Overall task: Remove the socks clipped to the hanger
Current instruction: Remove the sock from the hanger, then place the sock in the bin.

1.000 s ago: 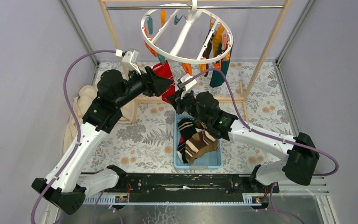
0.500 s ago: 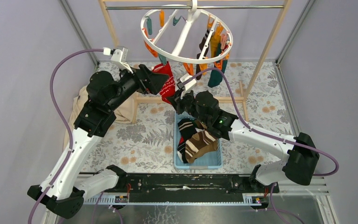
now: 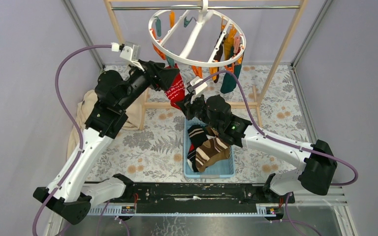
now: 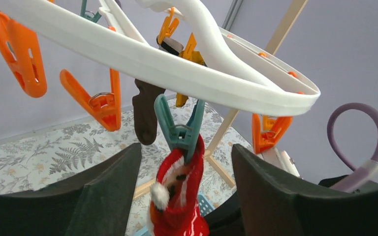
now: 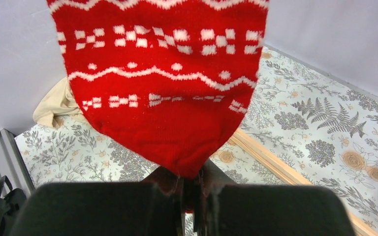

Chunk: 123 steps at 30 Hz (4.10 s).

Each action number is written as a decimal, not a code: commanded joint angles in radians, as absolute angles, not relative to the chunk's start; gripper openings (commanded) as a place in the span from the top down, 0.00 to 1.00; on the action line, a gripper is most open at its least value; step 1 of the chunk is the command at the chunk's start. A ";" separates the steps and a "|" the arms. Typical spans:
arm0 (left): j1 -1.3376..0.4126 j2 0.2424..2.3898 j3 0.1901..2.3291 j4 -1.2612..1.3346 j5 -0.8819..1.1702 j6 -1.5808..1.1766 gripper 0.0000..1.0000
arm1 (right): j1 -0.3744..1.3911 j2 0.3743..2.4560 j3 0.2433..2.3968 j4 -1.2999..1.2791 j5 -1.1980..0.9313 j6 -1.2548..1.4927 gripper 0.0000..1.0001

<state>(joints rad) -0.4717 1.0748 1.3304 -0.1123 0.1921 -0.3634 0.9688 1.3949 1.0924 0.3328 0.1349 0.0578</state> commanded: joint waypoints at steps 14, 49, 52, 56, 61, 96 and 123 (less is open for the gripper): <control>-0.409 1.149 1.406 0.059 0.259 -0.320 0.55 | 0.975 1.384 1.134 0.357 0.122 0.056 1.00; -0.400 1.179 1.411 0.097 0.274 -0.357 0.65 | 0.976 1.317 1.040 0.350 0.117 0.078 1.00; -0.400 1.177 1.406 0.099 0.266 -0.359 0.43 | 0.975 1.316 1.041 0.347 0.117 0.076 1.00; -0.399 1.175 1.404 0.095 0.266 -0.359 0.37 | 0.975 1.315 1.043 0.346 0.113 0.077 1.00; -0.398 1.172 1.398 0.094 0.265 -0.359 0.36 | 0.976 1.297 1.022 0.345 0.111 0.088 1.00; -0.396 1.123 1.371 -0.046 0.237 -0.372 0.01 | 0.976 1.013 0.648 -0.051 0.070 0.350 0.99; -0.396 0.883 1.136 -0.228 0.222 -0.471 0.01 | 0.975 0.876 0.704 -0.291 0.123 0.411 0.02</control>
<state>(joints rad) -0.4026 0.9127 1.1801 -0.1963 0.2352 -0.4416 0.9688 0.9295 0.6109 -0.2432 0.0952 0.4267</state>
